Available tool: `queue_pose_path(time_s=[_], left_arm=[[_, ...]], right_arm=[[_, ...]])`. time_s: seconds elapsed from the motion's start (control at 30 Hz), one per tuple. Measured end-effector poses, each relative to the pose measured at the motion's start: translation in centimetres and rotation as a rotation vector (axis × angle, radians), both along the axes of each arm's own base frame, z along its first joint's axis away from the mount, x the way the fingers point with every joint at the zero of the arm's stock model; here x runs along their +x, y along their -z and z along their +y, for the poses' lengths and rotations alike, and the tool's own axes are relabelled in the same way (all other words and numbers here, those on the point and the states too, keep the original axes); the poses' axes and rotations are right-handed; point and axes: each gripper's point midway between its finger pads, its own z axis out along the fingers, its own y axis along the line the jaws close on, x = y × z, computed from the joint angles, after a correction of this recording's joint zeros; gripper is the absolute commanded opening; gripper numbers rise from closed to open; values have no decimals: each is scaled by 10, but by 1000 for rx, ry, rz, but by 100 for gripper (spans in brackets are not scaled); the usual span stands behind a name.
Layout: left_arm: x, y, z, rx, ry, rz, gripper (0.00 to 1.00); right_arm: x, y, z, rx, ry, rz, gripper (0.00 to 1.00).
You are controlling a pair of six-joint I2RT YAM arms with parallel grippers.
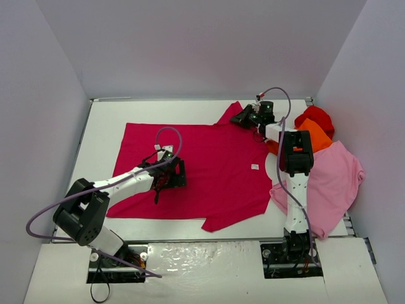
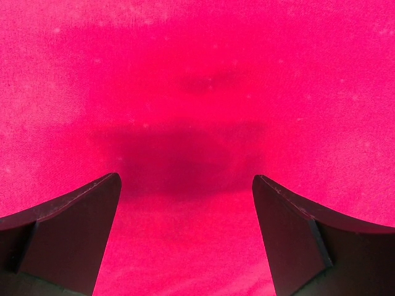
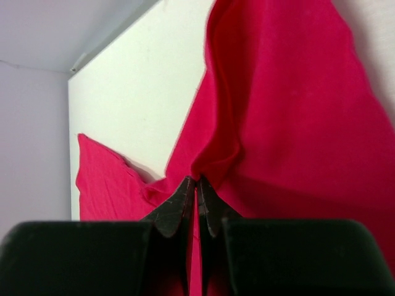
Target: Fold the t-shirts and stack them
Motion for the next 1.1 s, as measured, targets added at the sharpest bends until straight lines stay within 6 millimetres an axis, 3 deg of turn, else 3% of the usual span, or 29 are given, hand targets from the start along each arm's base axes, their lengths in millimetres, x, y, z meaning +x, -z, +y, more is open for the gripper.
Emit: queue_pose_path(time_s=[0.17,0.2,0.3,0.37,0.43,0.5,0.53,0.63,0.77,0.83,0.9,0.97,1.03,1.1], left_arm=[[1,-1,-2,-8,3,-3,79],[1,-1,-2,-9,3,-3,79],[1,0,-3,-13,5,-5,79],[0,1,-3,-17,7,-4,80],[0,2,-4,-21,9,-3,84],[-1,3,-3,-20,9,1,90],[-2,4,-3,-19,9,3,91],[-2,4,-3,-20,10,3,92],[-2,4,-2,-17,9,3,92],[-3,5,0,-6,6,8,91],[-6,5,5,14,0,14,91],[-9,3,10,37,-5,24,74],[-10,-5,15,58,-9,25,49],[-9,-17,18,80,-12,20,16]], right_arm=[[20,-50,31,81,-24,-124,1],[29,-68,42,97,-36,-181,8],[49,-125,79,152,-85,-335,79],[54,-163,106,205,-130,-448,87],[49,-191,128,276,-177,-532,87],[35,-196,146,347,-221,-543,87],[29,-189,150,369,-233,-529,87],[23,-141,149,360,-225,-426,87],[14,-55,116,218,-158,-221,82],[4,-31,94,132,-124,-146,77],[-4,-28,67,11,-68,-127,72],[-14,-43,39,-116,-18,-127,66],[-15,-84,19,-219,24,-205,53],[-18,-132,2,-307,65,-300,29]])
